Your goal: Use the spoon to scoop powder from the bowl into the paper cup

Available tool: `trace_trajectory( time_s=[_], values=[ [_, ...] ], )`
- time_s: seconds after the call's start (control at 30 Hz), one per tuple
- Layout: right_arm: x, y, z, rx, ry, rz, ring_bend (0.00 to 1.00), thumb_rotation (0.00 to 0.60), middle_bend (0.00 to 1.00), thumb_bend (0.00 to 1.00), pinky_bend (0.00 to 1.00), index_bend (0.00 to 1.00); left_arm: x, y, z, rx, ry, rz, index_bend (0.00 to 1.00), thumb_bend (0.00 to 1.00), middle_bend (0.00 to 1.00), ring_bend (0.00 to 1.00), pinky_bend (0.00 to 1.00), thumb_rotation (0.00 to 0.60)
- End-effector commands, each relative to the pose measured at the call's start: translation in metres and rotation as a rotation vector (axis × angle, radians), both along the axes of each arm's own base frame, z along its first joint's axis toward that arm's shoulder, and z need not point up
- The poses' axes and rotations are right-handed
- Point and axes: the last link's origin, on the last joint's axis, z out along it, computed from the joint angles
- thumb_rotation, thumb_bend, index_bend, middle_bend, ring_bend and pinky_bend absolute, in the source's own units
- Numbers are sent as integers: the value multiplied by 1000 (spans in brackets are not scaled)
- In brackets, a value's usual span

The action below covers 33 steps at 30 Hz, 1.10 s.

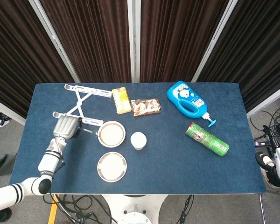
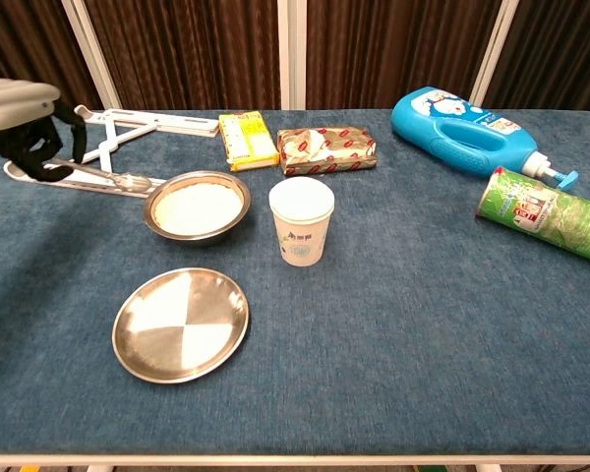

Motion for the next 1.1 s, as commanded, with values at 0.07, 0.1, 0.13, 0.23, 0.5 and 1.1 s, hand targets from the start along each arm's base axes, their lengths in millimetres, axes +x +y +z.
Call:
trace_trajectory(
  time_s=[0.07,0.1,0.13,0.23,0.5,1.1],
  values=[
    [0,0,-1,3,-3,-4,0,600,188,229,0,0,23,14,-14,-2,137,-94,641,481,950,902,1000,600],
    [-1,0,-1,4,-4,-6,0,600,188,229,0,0,27,16,-18,2,169,-109,641,481,950,902,1000,600],
    [-1,0,-1,4,-5,-8,0,600,188,229,0,0,30,18,-20,8,195,-122,641,482,950,902,1000,600],
    [-2,1,-2,5,-7,-14,0,600,188,228,0,0,36,21,-29,34,306,-174,640,483,950,902,1000,600],
    [-6,3,-3,6,-13,-26,0,600,188,229,0,0,50,18,-45,68,462,-227,640,487,950,902,1000,600],
    [-13,7,-3,7,-24,-39,0,600,188,229,0,0,65,9,-61,-23,320,-127,640,490,947,902,1000,600]
  ],
)
